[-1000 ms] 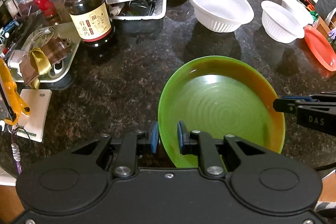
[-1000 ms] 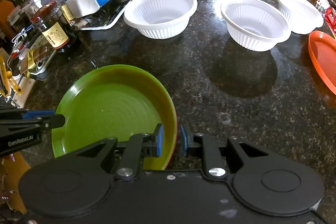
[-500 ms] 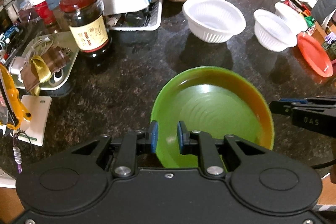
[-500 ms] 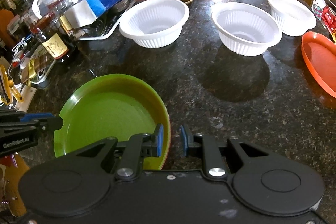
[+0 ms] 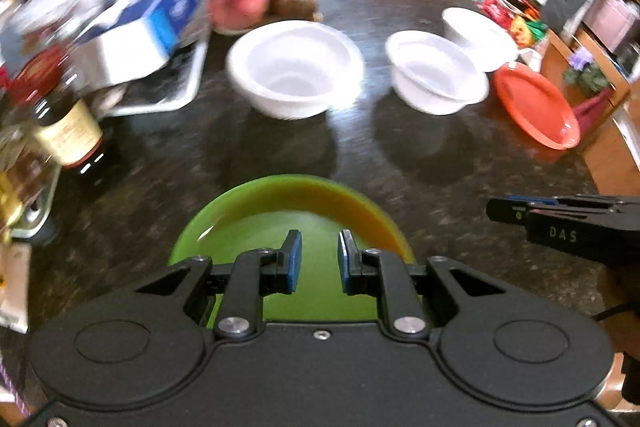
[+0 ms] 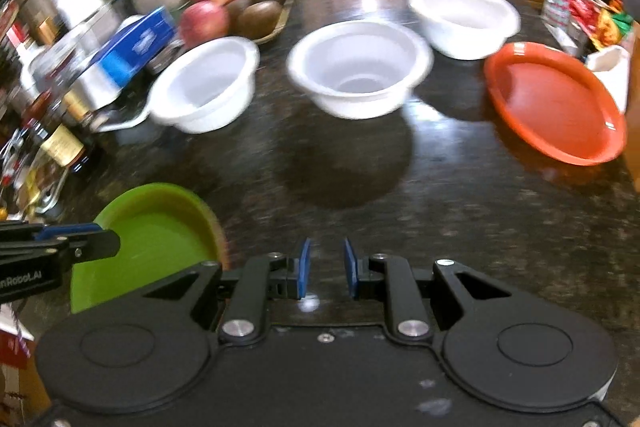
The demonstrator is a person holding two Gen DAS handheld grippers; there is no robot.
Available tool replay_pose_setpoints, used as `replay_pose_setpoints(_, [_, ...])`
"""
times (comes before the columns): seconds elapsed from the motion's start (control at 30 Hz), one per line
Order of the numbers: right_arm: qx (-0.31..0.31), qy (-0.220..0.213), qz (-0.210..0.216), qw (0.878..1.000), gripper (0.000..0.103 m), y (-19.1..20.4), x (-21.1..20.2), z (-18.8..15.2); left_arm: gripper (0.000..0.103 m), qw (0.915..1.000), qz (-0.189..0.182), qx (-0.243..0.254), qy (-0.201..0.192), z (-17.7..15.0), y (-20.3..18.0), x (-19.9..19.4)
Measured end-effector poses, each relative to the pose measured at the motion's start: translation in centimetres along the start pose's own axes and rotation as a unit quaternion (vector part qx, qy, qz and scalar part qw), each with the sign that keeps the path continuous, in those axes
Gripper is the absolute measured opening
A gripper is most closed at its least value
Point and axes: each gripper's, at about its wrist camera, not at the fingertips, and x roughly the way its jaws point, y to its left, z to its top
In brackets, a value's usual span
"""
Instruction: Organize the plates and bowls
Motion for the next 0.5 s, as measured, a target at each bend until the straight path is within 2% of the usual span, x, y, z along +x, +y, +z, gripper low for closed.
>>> replay_pose_setpoints(0.27, [0.056,-0.005,-0.047,0.997,0.021,-7.9,-1.5,0.4,0.025,0.9973,-0.031,0.067,-0.003,3.2,-6.7,2.0])
replay_pose_setpoints(0.5, [0.06,-0.047,-0.095,0.993,0.021,-13.9,-3.7,1.6,0.025,0.9935,-0.038,0.107,-0.01,6.4,-12.1,3.6])
